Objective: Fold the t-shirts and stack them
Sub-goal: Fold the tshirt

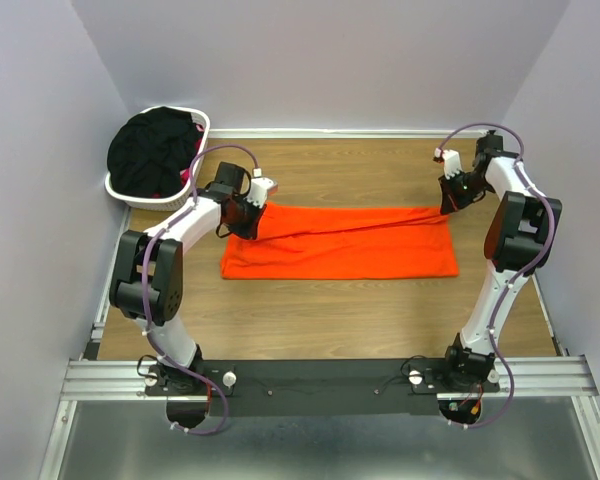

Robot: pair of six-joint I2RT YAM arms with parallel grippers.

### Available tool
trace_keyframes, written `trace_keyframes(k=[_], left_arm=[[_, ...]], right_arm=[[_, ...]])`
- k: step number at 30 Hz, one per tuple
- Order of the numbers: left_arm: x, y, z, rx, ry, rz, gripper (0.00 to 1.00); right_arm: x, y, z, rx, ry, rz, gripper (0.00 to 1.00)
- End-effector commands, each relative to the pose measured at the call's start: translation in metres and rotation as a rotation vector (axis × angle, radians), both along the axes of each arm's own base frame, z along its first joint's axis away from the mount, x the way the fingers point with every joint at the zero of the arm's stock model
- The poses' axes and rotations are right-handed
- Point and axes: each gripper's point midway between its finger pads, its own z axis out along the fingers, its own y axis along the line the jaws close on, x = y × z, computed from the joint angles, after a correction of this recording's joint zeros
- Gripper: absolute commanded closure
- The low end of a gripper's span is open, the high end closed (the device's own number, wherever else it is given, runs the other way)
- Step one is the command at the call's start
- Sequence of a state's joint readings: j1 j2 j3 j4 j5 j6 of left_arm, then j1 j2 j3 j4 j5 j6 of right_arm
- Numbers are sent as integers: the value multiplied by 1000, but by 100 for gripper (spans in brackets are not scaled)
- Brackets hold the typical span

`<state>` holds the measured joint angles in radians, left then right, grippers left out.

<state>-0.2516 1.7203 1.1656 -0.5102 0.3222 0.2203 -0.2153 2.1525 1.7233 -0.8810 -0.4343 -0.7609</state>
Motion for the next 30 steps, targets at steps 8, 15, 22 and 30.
trace_keyframes(k=[8, 15, 22, 30], left_arm=[[-12, -2, -4, 23, 24, -112, 81], [43, 15, 60, -45, -143, -104, 54], [109, 24, 78, -64, -183, -15, 59], [142, 38, 48, -49, -138, 66, 62]], right_arm=[[-6, -13, -6, -56, 15, 16, 75], [8, -8, 25, -20, -44, -17, 35], [16, 9, 52, 89, -44, -31, 36], [7, 36, 53, 151, 10, -15, 45]])
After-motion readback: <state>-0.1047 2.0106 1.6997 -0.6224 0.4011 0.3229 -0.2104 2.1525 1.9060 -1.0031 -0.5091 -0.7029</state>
